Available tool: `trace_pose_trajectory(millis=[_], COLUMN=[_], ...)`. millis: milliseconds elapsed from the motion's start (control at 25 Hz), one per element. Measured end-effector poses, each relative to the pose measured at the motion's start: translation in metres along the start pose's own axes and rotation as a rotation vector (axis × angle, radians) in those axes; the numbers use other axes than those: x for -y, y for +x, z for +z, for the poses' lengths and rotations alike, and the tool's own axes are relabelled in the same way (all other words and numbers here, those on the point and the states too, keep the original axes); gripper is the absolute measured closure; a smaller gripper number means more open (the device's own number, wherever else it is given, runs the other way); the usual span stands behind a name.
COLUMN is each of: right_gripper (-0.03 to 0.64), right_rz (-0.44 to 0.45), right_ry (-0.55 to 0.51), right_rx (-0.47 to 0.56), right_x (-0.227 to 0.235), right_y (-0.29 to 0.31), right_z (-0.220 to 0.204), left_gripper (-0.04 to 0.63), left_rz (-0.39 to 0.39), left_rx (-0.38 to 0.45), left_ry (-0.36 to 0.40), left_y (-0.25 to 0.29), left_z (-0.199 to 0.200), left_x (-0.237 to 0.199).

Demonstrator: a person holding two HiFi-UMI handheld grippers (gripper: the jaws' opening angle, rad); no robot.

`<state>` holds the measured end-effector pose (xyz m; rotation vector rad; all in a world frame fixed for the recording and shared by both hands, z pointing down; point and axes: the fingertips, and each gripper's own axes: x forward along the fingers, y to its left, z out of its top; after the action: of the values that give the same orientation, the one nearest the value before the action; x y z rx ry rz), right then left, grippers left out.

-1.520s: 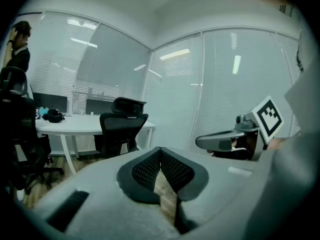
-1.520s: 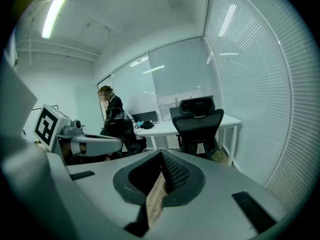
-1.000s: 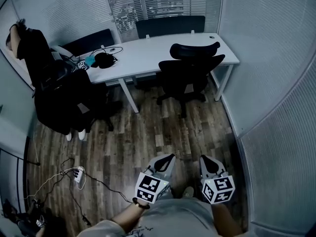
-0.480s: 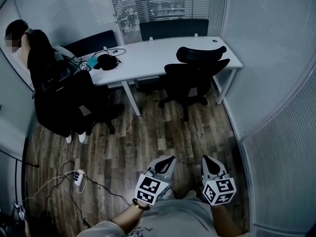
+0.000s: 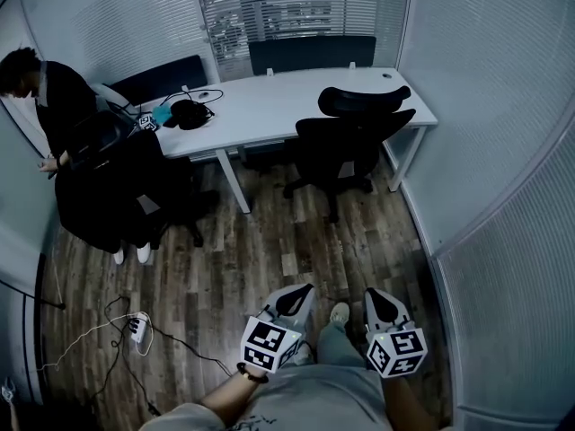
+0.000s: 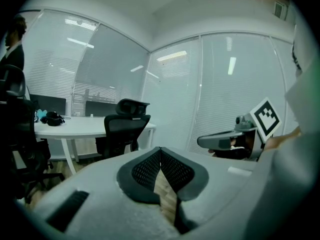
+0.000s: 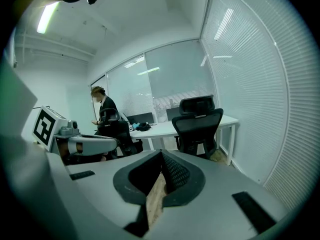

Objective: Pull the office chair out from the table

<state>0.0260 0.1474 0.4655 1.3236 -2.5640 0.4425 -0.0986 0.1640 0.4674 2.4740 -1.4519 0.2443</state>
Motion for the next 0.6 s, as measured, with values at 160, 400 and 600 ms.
trace_pose_trajectory(millis=[160, 400, 600], right_gripper=[0.611, 0.611, 0.611], right_rz=[-0.001, 0.018, 0.029], right_ry=[0.005, -0.009, -0.036], right_rx=[-0.004, -0.006, 0.010], right_x=[0.009, 0.026, 0.051], right_y=[0.011, 0.046, 0.081], right_z=[0.000, 0.011, 0.035], left_gripper=[0.584, 0.584, 0.584], left_rz=[-0.008, 0.004, 0.022], left_rx=[0.000, 0.014, 0.012], left_ry=[-0.018, -0.017, -0.034], left_y=[0.012, 0.043, 0.079], left_z=[0.002, 0.011, 0.026], left_x=[-0.004, -0.021, -0.041])
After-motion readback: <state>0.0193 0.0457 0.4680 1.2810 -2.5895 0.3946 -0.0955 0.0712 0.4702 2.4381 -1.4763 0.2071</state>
